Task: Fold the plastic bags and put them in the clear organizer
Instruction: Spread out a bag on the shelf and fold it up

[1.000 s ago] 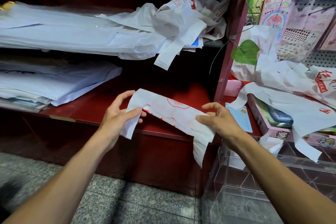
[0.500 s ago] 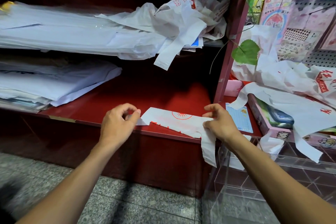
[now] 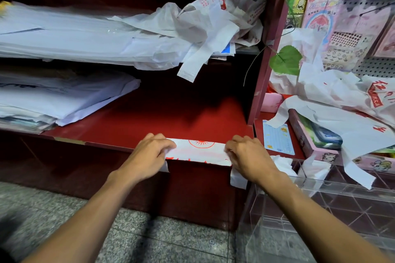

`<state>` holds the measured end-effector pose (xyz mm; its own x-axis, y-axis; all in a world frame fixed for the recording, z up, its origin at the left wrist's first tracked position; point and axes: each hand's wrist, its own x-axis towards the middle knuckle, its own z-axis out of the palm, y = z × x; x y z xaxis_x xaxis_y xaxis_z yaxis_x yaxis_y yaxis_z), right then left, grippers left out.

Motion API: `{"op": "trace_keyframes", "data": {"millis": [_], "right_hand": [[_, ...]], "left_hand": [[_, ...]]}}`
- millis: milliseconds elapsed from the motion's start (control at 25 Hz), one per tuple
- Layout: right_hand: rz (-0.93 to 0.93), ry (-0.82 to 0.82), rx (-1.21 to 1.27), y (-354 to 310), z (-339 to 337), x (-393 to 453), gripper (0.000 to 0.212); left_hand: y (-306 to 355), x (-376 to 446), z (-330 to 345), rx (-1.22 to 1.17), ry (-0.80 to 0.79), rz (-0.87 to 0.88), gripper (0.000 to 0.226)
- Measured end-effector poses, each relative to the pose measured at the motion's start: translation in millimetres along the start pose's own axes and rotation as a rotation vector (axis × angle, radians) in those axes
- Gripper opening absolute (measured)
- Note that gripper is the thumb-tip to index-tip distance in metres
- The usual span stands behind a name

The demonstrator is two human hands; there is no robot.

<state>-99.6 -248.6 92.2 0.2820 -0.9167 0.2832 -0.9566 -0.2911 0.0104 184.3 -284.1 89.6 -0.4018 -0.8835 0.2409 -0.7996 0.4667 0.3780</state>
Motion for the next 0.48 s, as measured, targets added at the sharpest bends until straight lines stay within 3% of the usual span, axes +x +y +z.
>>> {"op": "trace_keyframes", "data": {"millis": [240,320,480], "right_hand": [[-0.046,-0.244,0.067,12.4,-9.1,-14.0,0.055],[-0.067,-0.196,-0.001,13.9,-7.1,-18.6,0.052],[-0.061,-0.112,0.047,15.7,-10.8,-20.1,0.032]], "left_hand": [[-15.5,-14.9,4.5,0.053,-0.162,-0.027,0.071],[-17.9,-20.2,10.6,0.074,-0.096,-0.013,0.066],[-12.8,-20.3,10.6,0.010,0.091,0.016,0.032]]}}
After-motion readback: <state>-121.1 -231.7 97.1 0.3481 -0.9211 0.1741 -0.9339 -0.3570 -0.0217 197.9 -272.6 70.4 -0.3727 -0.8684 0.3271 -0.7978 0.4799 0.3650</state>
